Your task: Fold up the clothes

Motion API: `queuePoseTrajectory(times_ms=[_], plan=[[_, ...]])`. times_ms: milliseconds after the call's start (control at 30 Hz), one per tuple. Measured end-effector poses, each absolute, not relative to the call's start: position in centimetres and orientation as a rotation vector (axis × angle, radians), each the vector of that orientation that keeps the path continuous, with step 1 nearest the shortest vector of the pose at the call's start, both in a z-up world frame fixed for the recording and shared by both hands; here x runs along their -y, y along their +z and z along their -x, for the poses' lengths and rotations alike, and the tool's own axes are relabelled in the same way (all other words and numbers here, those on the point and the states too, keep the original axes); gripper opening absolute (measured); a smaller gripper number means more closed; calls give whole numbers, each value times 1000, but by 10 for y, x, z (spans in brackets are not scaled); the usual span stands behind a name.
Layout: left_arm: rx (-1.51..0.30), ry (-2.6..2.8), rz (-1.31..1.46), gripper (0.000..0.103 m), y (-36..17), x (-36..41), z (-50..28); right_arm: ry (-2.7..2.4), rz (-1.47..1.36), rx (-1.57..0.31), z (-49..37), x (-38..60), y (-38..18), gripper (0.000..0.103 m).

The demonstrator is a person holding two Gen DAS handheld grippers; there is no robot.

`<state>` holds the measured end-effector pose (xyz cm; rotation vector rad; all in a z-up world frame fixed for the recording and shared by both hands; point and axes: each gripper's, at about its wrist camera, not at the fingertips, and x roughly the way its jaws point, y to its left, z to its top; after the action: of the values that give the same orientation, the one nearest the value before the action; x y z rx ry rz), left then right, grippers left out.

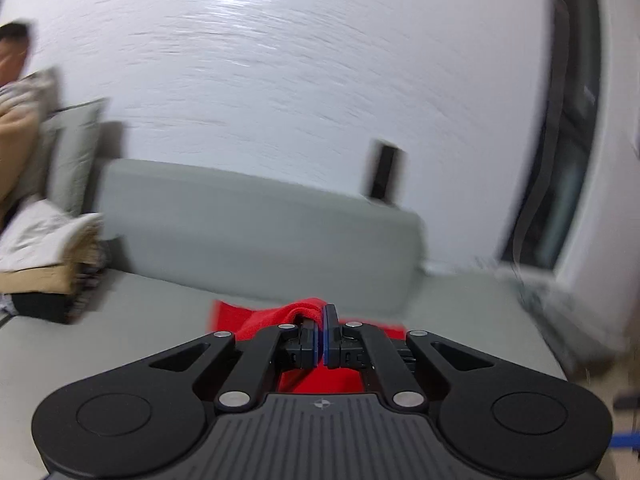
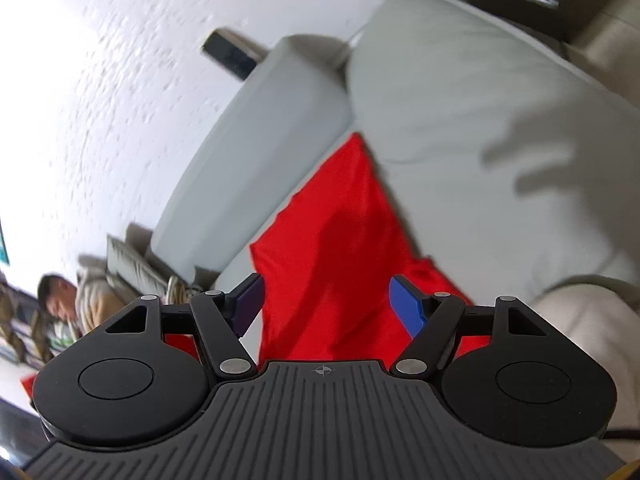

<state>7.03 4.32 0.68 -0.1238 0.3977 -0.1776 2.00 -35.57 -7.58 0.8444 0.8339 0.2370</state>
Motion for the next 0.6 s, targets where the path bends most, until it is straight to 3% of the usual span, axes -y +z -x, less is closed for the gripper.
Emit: queuePoseTrajectory(times_ms=[100, 167, 200, 233, 267, 333, 400, 600], plan=[[-514, -205, -5, 3, -36, 30, -70, 224, -858, -852, -15, 373, -88, 75], [-709, -238, -137, 20, -80, 67, -76, 232, -836, -892, -16, 374, -97, 76], [-813, -253, -206, 37, -102, 81, -78, 239, -819, -919, -17, 372, -101, 76], [-880, -255, -290, 44, -118, 94, -73, 247, -802, -950, -20, 368, -106, 76], [-945, -256, -375, 45, -134, 106, -69, 254, -792, -978, -22, 367, -110, 76], [-934, -304, -503, 68, -147, 117, -45, 278, -776, -1028, -26, 362, -119, 76], [-912, -364, -531, 75, -143, 114, -27, 296, -746, -1067, -29, 354, -125, 76], [-852, -482, -411, 79, -114, 68, 4, 372, -606, -1114, -41, 312, -139, 73]])
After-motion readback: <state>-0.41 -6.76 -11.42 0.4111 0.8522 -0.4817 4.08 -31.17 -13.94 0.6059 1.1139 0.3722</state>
